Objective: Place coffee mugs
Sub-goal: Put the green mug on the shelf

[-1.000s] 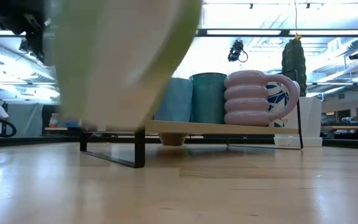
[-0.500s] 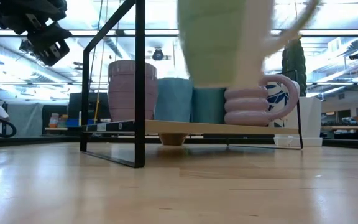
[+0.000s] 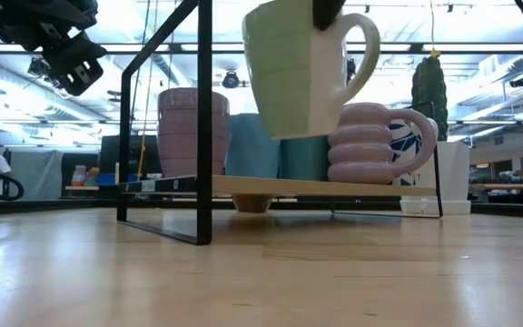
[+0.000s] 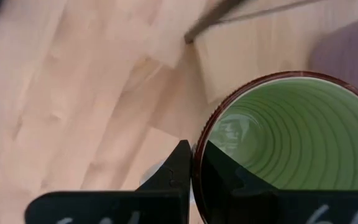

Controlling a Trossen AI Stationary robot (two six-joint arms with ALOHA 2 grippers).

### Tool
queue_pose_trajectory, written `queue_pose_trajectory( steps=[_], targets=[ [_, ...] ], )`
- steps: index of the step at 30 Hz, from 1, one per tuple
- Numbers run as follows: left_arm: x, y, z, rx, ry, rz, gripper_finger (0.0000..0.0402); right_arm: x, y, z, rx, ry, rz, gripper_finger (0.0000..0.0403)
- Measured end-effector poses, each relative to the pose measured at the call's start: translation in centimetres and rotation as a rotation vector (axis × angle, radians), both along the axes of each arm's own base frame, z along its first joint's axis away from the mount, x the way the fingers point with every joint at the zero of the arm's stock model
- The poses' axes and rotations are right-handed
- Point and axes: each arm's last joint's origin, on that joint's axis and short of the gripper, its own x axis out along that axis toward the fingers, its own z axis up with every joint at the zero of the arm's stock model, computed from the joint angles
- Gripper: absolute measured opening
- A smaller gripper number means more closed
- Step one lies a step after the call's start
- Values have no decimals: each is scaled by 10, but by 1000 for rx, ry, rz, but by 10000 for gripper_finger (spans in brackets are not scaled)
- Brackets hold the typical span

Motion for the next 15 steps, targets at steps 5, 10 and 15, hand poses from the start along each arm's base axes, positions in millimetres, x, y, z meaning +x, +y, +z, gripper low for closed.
queue_pose_trajectory(
  steps=[5, 10, 15],
  targets=[
    [0, 0, -1, -15, 15, 2, 172, -7, -26, 4, 44, -47, -11, 23],
    [-1, 0, -1, -25, 22, 6, 172, -23, -54, 1, 97, -128, -7, 23],
    [0, 0, -1, -49, 29, 17, 172, -39, -81, -12, 136, -171, -29, 23]
  ],
)
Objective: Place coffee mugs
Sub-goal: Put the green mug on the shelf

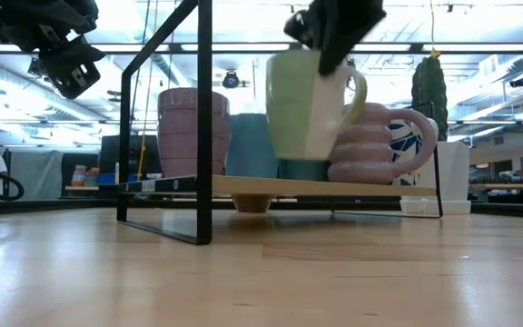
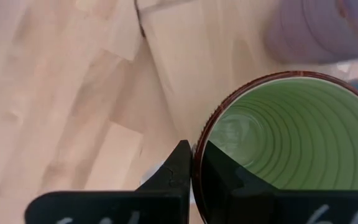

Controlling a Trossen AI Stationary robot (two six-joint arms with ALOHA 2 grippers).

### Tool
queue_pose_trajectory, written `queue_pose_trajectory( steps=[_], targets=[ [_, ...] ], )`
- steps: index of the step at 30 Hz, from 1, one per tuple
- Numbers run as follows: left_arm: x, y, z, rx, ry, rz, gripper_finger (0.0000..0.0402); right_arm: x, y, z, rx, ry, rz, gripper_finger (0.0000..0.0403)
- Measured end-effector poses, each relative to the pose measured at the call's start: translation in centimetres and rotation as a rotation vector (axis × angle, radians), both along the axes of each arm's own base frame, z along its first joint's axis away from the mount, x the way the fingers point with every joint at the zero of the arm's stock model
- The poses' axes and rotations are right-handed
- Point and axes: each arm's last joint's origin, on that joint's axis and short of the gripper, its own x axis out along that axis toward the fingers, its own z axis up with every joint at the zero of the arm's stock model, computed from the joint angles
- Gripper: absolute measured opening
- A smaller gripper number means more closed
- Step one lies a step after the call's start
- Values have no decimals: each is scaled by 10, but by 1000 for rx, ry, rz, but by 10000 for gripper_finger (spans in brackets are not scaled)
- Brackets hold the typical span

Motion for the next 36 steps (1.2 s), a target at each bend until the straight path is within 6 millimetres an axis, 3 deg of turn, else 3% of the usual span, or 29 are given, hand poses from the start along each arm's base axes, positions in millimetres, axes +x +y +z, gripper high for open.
queue_pose_trajectory(
  steps=[8, 25, 36],
  targets=[
    [0, 1, 0, -14, 2, 38, 172, -8, -20, -17, 8, 29, -2, 29],
    [0, 1, 0, -16, 2, 43, 172, -5, -39, -18, -18, 24, -50, 33],
    [0, 1, 0, -12, 1, 41, 172, -3, -48, -18, -24, 22, -111, 69]
  ],
)
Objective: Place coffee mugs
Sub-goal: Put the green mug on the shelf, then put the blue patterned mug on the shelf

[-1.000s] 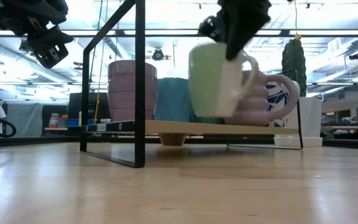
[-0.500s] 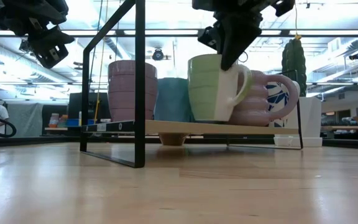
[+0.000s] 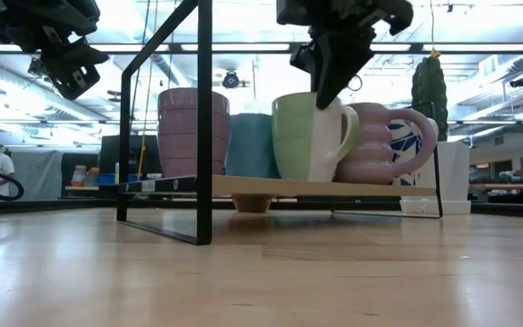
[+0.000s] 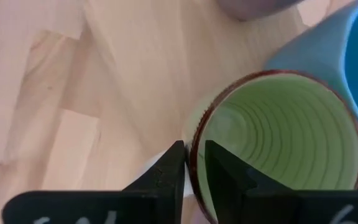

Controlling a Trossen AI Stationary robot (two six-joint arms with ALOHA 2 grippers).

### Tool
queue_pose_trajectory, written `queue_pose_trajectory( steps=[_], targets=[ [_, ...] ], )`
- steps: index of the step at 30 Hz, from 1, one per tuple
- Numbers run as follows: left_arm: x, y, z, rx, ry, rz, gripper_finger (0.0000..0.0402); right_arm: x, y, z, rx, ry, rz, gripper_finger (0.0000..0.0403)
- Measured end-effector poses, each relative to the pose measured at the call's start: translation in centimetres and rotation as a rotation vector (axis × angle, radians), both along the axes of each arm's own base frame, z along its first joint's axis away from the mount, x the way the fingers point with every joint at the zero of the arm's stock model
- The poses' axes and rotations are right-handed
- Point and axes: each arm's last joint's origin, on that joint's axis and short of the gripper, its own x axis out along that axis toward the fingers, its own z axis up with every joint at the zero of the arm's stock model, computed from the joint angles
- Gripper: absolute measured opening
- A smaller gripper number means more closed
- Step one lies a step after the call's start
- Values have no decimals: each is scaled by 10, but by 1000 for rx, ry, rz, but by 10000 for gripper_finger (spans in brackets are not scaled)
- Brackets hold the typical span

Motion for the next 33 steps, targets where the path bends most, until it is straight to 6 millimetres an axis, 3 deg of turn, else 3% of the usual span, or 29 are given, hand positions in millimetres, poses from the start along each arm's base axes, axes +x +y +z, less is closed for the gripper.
queue_pose_trajectory(
  steps=[13, 24, 33],
  targets=[
    [0, 1, 0, 56, -11, 17, 172, 1, 0, 0, 19, 3, -47, 115],
    [-1, 1, -3, 37, 30, 27, 172, 1, 6, 14, 43, -13, -82, 197],
    [-1, 2, -4, 21, 39, 41, 172, -4, 6, 28, 61, -55, -92, 223]
  ],
)
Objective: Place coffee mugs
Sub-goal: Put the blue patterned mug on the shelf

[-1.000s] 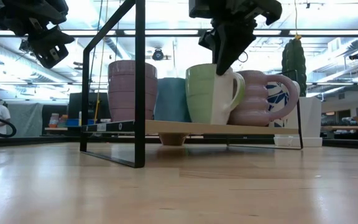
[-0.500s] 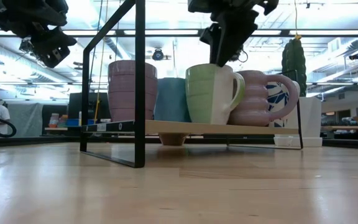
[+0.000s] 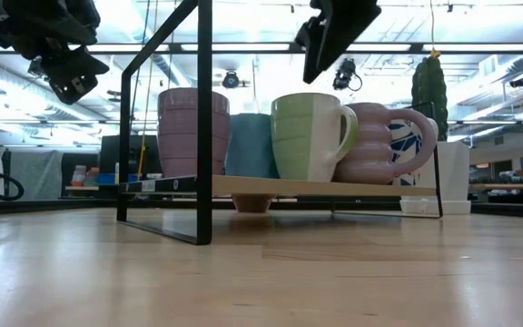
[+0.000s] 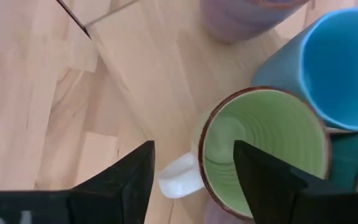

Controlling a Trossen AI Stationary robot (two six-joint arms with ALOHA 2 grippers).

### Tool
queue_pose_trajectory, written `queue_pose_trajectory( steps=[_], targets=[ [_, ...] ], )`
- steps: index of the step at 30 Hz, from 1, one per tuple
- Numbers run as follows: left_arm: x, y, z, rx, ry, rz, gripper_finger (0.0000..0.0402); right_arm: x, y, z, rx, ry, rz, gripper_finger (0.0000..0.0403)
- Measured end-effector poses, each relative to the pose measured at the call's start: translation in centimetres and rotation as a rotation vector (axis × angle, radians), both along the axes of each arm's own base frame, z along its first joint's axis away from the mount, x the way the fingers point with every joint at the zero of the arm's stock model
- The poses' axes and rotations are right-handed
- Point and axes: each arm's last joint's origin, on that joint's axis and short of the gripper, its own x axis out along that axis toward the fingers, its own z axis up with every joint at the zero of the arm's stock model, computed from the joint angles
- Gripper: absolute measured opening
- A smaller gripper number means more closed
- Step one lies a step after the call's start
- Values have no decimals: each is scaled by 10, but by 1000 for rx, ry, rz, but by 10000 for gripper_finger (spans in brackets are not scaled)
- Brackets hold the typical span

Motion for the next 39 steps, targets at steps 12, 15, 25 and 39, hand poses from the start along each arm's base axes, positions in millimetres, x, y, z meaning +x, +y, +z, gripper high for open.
queue_pose_trajectory(
  steps=[12, 15, 25, 39],
  targets=[
    [-1, 1, 12, 36, -26, 20, 172, -3, 1, 11, 30, -57, 22, 269],
    [-3, 2, 27, 79, -50, 26, 172, -3, -2, 11, 28, -58, 21, 283],
    [-11, 13, 51, 292, -23, 261, 172, -2, -9, 14, 69, -75, 24, 301],
    [0, 58, 51, 102, 111, 334, 172, 4, -25, 20, 43, -163, 46, 302]
  ],
)
